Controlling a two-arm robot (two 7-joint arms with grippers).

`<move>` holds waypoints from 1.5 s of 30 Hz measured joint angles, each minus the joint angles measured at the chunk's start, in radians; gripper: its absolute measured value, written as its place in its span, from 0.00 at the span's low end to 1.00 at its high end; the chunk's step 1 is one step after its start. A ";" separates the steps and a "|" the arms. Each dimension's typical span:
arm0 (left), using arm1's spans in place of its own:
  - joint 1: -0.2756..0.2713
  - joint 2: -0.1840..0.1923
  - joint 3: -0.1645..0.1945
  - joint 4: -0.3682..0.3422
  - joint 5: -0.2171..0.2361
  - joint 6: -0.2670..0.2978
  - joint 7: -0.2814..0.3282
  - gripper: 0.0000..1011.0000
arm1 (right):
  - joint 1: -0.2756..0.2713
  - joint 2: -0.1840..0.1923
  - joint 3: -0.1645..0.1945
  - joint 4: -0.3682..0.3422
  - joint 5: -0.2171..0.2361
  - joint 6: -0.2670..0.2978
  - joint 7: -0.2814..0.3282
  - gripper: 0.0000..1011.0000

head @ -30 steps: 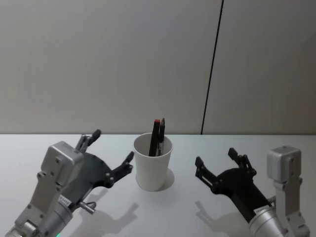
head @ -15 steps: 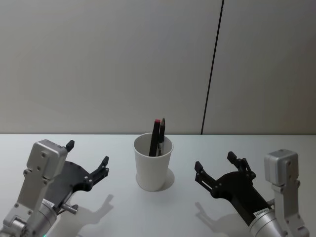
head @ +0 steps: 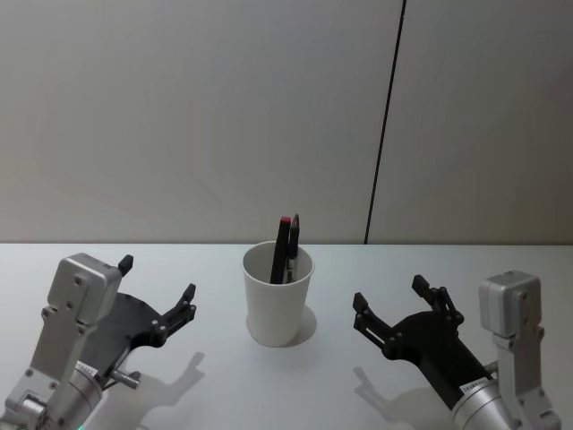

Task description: Place the pen into the pen holder.

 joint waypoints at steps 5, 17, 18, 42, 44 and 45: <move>0.000 0.000 0.000 0.000 0.000 0.000 0.000 0.99 | 0.000 0.000 0.000 0.000 0.000 0.000 0.000 0.99; 0.000 0.000 0.000 0.000 0.000 0.000 0.000 0.99 | 0.000 0.000 0.000 0.000 0.000 0.000 0.000 0.99; 0.000 0.000 0.000 0.000 0.000 0.000 0.000 0.99 | 0.000 0.000 0.000 0.000 0.000 0.000 0.000 0.99; 0.000 0.000 0.000 0.000 0.000 0.000 0.000 0.99 | 0.000 0.000 0.000 0.000 0.000 0.000 0.000 0.99; 0.000 0.000 0.000 0.000 0.000 0.000 0.000 0.99 | 0.000 0.000 0.000 0.000 0.000 0.000 0.000 0.99; 0.000 0.000 0.000 0.000 0.000 0.000 0.000 0.99 | 0.000 0.000 0.000 0.000 0.000 0.000 0.000 0.99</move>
